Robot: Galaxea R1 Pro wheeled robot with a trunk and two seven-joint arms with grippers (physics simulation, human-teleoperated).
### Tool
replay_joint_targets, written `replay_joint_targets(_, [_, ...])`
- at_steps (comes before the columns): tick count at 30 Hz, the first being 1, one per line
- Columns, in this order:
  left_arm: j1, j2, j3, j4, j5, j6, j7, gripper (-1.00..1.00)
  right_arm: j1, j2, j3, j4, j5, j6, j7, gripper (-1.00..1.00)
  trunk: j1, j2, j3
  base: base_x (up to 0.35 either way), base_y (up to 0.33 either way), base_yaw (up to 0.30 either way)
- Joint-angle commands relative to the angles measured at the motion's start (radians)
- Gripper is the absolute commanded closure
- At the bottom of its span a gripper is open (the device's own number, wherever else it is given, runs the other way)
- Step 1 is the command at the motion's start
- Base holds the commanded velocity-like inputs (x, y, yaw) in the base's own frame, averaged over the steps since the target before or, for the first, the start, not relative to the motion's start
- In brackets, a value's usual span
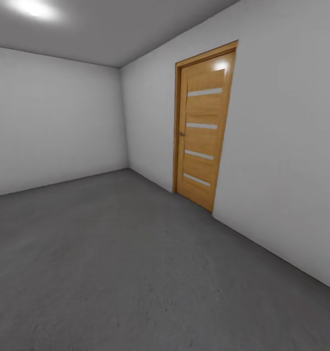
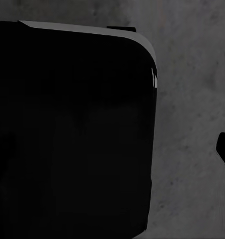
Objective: Move the two storage containers from the living room to the garage. In the garage, place one container on the floor and stack the other container on top of it (either order is fine).
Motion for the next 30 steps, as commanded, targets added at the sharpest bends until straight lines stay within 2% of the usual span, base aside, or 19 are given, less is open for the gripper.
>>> replay_joint_targets(1, [0.000, 0.000, 0.002, 0.000, 0.005, -0.001, 0.000, -1.00, 0.000, 0.000, 0.001, 0.000, 0.002, -0.003, -0.002, -1.00, 0.000, 0.000, -0.001, 0.203, 0.000, 0.198])
replay_joint_targets(30, [0.000, 0.001, 0.002, 0.000, 0.007, 0.007, 0.001, -1.00, 0.000, -0.004, 0.001, 0.000, -0.001, -0.009, -0.004, -1.00, 0.000, 0.000, -0.001, 0.314, 0.000, 0.014])
